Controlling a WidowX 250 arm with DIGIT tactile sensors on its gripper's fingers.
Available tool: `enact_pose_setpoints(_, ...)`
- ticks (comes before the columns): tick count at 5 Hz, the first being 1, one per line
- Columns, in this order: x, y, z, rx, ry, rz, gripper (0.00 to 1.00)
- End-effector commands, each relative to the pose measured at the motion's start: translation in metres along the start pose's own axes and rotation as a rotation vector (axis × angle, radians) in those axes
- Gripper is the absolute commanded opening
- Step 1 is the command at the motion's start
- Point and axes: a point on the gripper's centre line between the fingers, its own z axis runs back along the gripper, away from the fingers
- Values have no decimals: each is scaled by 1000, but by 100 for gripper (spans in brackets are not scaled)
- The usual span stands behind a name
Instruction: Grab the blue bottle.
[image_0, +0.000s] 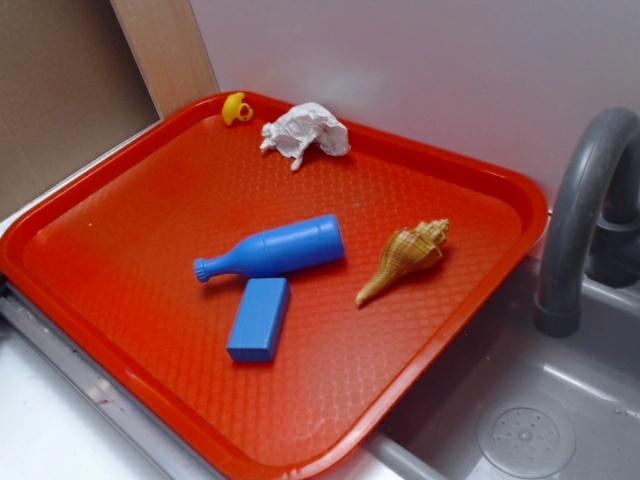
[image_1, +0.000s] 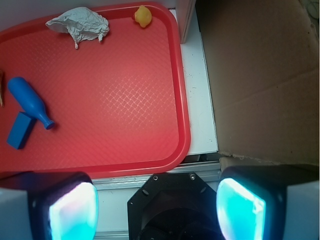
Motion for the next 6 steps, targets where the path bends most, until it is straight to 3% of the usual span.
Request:
enact_pose_setpoints(1, 0, 0, 0, 0, 0, 0, 100)
enact_pose_setpoints(2, 18, -33, -9, -20, -76, -65, 100)
enact_pose_setpoints(3, 42, -74, -12, -92, -147, -145, 100)
enact_pose_setpoints(4, 50, -114, -19, -123, -196, -237, 100)
enact_pose_setpoints(5, 62, -164, -30, -135, -217, -303, 100)
enact_pose_setpoints(6, 66, -206, -57, -98, -162, -384, 100)
